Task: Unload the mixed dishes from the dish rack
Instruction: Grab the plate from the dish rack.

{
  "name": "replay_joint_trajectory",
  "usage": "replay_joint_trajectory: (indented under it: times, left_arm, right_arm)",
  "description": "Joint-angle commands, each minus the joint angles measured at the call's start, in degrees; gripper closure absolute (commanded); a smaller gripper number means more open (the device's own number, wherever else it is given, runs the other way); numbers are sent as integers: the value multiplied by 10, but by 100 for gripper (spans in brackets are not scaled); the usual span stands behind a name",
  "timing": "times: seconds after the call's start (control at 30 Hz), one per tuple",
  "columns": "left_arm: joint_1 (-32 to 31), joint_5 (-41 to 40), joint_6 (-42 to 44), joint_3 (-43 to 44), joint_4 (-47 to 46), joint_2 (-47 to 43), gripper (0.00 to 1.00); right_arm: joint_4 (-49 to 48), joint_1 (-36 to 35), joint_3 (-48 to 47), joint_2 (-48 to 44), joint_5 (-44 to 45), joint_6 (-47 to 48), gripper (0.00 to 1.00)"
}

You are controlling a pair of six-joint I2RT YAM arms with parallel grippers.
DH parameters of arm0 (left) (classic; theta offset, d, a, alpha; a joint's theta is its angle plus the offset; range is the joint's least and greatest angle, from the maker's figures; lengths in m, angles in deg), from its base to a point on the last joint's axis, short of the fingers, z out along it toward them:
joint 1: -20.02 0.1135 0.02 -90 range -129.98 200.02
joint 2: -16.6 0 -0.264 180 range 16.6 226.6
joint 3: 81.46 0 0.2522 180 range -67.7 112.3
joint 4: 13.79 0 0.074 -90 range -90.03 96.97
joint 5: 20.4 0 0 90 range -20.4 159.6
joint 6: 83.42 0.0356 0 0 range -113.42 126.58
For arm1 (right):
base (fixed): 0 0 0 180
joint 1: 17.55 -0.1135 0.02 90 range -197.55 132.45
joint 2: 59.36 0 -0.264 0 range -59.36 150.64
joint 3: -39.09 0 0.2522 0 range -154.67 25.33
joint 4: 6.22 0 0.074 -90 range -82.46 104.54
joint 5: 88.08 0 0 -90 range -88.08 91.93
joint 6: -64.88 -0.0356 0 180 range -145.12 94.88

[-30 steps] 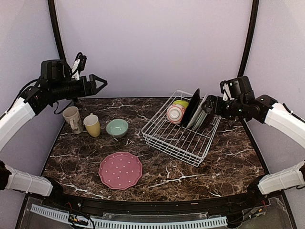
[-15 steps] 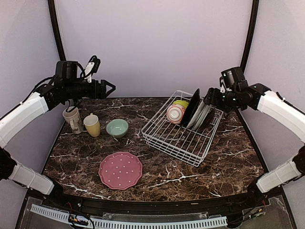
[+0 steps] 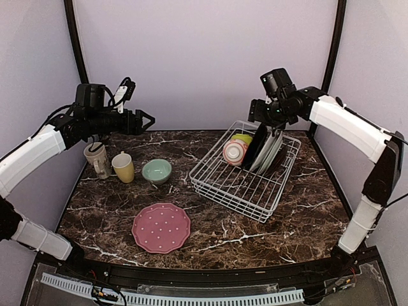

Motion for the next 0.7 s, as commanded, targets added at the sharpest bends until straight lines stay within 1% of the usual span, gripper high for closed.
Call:
replay_joint_trajectory:
  times: [0.0,0.07,0.13,0.23,0.33,0.53,0.67]
  left_arm:
    - [-2,19,-5,-8,-7,-7,19]
    - [-2,24,-7,-8,-8,-2,19]
    - [-2,28,-10,-8,-8,1,19]
    - [-2,31,-13,-8,-7,1,19]
    - [-2,35,-16,-7,-8,1,19]
    - [-2,46,-23,-7,-9,7,19]
    - [-2,43,-22,-8,-8,10,19]
  right_arm:
    - [46,-14,-62,52,62,9,24]
    - [74,-16,-83,70,80,1,24]
    - [82,-17,-77,66,95,0,23]
    - [57,-16,-34,24,110,10,23]
    - [27,-15,-5,-1,101,22,23]
    - [39,-15,-48,41,76,11,24]
    - [66,-15,-93,86,95,-11,26]
